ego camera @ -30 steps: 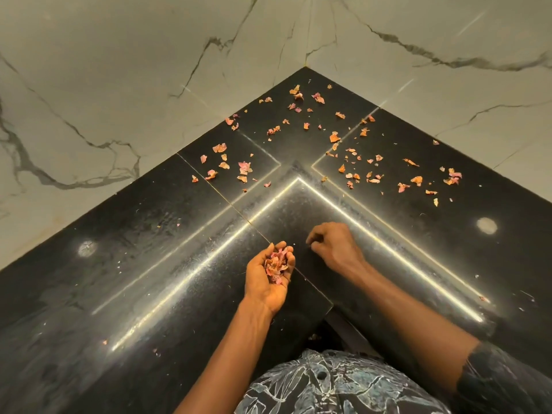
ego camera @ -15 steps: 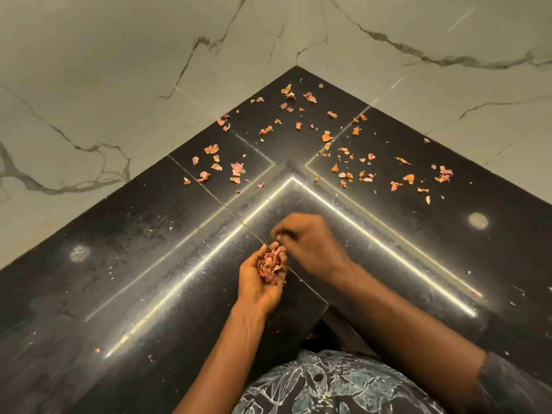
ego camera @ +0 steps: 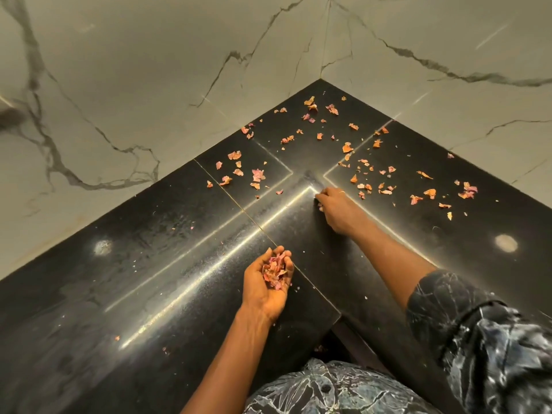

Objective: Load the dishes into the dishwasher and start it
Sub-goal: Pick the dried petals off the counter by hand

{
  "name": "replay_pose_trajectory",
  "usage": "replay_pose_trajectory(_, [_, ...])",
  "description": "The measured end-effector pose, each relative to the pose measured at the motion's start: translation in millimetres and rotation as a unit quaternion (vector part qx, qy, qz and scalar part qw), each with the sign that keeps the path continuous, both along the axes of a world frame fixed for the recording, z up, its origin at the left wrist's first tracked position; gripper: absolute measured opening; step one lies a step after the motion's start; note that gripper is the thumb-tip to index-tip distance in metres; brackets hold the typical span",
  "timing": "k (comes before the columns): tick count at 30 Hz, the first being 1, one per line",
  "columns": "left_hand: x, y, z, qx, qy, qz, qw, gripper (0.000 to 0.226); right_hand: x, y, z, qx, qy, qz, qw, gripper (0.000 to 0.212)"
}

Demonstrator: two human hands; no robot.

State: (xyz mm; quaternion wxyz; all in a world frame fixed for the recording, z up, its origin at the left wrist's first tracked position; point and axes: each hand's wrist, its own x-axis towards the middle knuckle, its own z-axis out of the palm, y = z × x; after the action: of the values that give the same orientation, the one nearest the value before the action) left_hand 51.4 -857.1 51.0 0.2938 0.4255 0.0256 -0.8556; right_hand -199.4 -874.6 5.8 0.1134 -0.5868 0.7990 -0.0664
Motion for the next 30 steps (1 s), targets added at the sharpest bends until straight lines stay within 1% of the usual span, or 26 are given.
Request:
replay_pose_trajectory(2, [0,0,-1,0.000,-0.004,0.006,1.000,0.023,16,0,-6,-0.002,0.001,0.021,1.000,0.018])
replay_pose_trajectory(4, [1,0,-1,-0.001,-0.005,0.006,1.000,0.024,33,7,-6,-0.008,-0.009,0.020,1.000,0.018])
replay_pose_trajectory(7, [5,-2,-5,-0.004,0.004,0.005,1.000,0.023,59,28,-6,-0.028,0.002,0.031,0.999,0.015])
replay_pose_trajectory(10, [7,-10,-8,-0.003,0.016,0.029,0.999,0.024,76,53,4,-0.029,-0.005,0.043,0.999,0.011])
replay_pose_trajectory(14, [15,-18,-14,-0.004,0.013,0.062,0.998,0.025,95,76,11,-0.017,-0.096,0.023,0.995,0.015])
replay_pose_trajectory(18, [17,-17,-17,-0.008,0.012,0.063,0.998,0.025,119,80,10,-0.002,-0.172,0.010,0.985,0.015])
replay_pose_trajectory(19, [18,-16,-16,-0.011,0.013,0.062,0.998,0.025,123,80,11,-0.008,-0.210,-0.013,0.978,0.015])
replay_pose_trajectory(21, [19,-15,-15,-0.015,0.011,0.054,0.998,0.025,126,79,19,-0.032,-0.299,-0.084,0.950,0.014])
replay_pose_trajectory(23, [18,-14,-16,-0.017,0.011,0.048,0.999,0.025,121,76,33,-0.063,-0.362,-0.142,0.919,0.016])
replay_pose_trajectory(24, [17,-13,-17,-0.016,0.009,0.043,0.999,0.025,118,75,42,-0.080,-0.387,-0.151,0.906,0.017])
replay_pose_trajectory(26, [12,-11,-19,-0.013,0.004,0.022,1.000,0.025,115,72,59,-0.111,-0.413,-0.135,0.894,0.019])
replay_pose_trajectory(28, [4,-9,-22,-0.020,0.003,-0.004,1.000,0.025,123,71,74,-0.117,-0.425,-0.096,0.893,0.024])
replay_pose_trajectory(30, [-7,-5,-23,-0.027,0.006,-0.035,0.999,0.027,137,74,83,-0.113,-0.390,-0.049,0.913,0.026])
